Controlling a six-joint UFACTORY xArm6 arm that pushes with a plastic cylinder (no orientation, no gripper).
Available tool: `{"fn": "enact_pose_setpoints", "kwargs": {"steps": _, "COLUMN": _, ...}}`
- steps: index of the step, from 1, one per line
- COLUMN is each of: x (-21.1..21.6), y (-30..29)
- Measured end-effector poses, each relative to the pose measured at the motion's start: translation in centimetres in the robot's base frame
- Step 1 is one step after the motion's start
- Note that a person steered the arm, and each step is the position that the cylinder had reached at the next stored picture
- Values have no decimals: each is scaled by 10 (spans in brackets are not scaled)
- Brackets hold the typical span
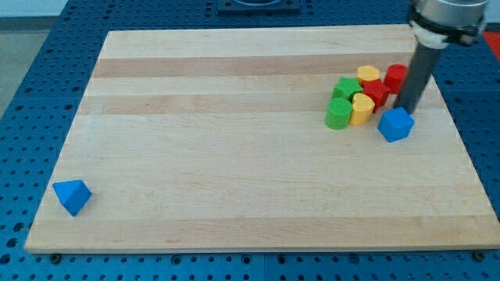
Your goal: Move the arm above the red star
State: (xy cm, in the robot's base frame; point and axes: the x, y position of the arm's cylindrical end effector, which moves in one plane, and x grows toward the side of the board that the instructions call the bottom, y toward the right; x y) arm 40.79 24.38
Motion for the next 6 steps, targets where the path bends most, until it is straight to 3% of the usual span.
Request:
{"fn": "enact_pose_setpoints", "kwargs": {"steps": 2, "x": -24, "y": 53}}
{"fn": "enact_pose_setpoints", "kwargs": {"steps": 3, "x": -46, "y": 38}}
{"fn": "enact_pose_setpoints", "kwargs": {"steps": 6, "x": -53, "y": -74}}
